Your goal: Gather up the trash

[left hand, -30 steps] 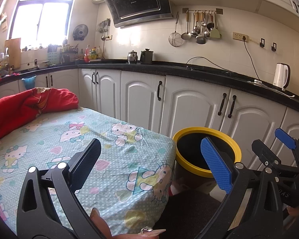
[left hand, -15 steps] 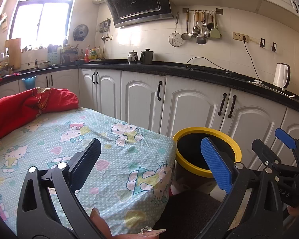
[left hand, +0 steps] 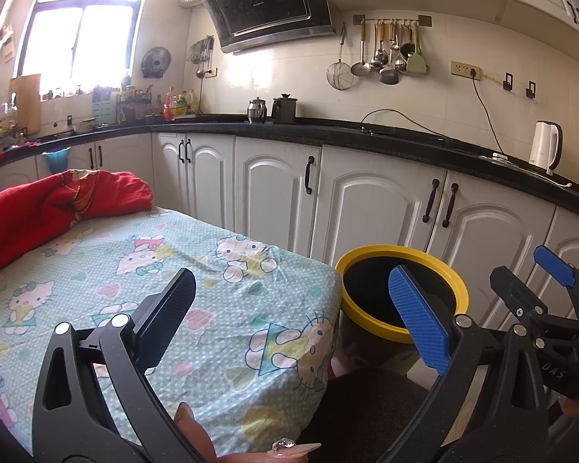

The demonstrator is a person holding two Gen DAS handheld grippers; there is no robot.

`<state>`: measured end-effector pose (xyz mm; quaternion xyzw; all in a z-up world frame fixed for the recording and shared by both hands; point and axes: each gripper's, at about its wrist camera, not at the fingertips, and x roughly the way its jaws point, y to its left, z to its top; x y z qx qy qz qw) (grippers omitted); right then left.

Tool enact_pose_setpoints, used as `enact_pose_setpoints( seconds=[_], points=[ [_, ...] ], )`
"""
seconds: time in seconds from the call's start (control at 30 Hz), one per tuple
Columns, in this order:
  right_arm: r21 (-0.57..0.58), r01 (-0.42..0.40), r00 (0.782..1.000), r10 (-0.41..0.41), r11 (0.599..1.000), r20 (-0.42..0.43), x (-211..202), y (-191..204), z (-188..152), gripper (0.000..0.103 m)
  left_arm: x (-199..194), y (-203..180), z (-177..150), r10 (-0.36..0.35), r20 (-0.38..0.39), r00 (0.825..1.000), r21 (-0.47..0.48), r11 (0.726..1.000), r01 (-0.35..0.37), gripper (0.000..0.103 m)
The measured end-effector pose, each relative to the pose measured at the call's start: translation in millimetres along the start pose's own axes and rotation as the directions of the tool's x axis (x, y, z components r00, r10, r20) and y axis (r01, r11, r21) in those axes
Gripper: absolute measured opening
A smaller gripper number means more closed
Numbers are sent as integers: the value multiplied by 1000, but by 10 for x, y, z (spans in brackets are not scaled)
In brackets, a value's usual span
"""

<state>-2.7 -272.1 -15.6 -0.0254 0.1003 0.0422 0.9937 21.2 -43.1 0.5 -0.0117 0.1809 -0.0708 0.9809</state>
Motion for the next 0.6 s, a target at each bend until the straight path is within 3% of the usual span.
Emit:
enact_pose_setpoints(
  seconds=[0.17,0.27,0.33,0.43,0.53,0.6],
  points=[
    [5,-3,1000,3,1000,-6,7,5,3,97,17,9,-6,0,-11,1000,4,1000,0,92],
    [23,-30,998,31,999,-57,100,44,50,97,21,88,-11,-23,-51,998,-27,999,21,92],
    [31,-66,994,69,997,-86,173,126,114,97,7,208,-4,-30,-87,996,-69,997,24,92],
    [8,-160,980,160,987,-116,307,521,264,97,-98,599,4,26,-145,989,-135,990,-46,92],
    [-16,-336,922,326,942,-210,534,1313,438,97,-306,1307,-11,171,-202,964,-198,957,-211,92],
    [-25,-497,832,468,867,-298,651,2096,497,97,-571,2011,-68,366,-232,901,-233,879,-417,92]
  ],
)
